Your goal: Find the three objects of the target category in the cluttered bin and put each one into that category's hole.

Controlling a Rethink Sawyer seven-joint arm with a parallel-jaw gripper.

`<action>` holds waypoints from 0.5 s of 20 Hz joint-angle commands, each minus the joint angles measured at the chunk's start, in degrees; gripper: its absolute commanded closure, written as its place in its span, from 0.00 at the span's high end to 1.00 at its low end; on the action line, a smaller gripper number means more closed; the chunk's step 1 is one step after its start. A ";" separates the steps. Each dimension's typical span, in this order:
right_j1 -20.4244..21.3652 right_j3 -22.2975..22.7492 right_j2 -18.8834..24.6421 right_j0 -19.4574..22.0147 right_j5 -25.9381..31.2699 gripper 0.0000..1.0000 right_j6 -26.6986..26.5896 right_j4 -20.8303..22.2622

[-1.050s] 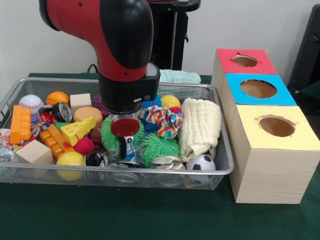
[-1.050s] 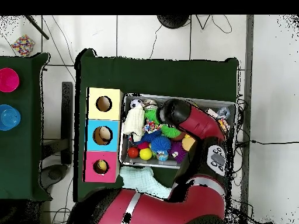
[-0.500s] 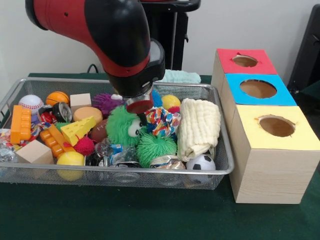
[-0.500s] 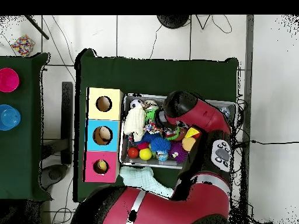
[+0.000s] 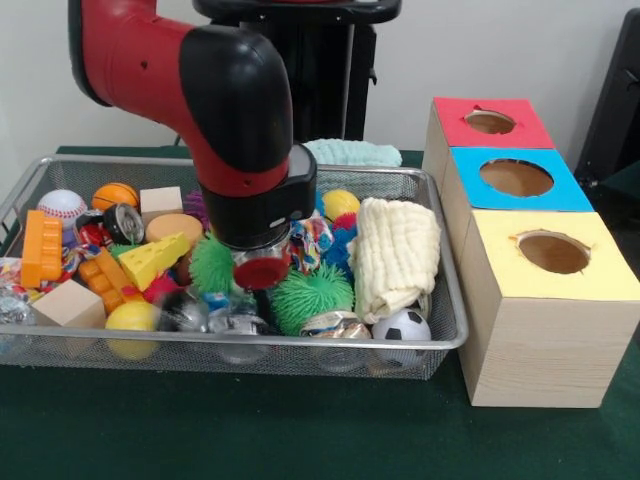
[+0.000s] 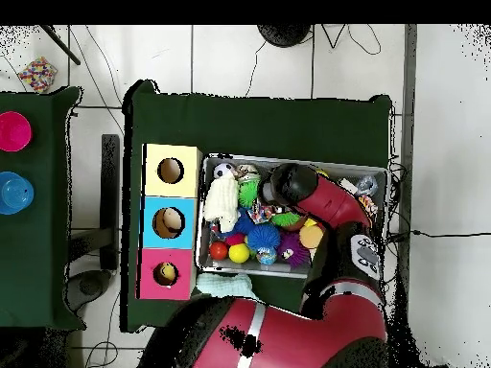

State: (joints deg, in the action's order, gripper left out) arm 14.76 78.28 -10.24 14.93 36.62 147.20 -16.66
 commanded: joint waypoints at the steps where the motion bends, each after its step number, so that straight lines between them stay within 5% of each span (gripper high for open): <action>1: -1.91 7.64 6.08 -0.21 -22.05 1.00 5.95 3.06; 4: -0.40 5.29 0.49 -3.88 -16.45 1.00 6.45 2.42; 10: -1.76 4.69 -3.38 -7.53 -17.50 1.00 8.58 0.29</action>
State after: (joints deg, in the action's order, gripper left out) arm 15.09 80.91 -11.98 10.41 19.85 147.20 -16.62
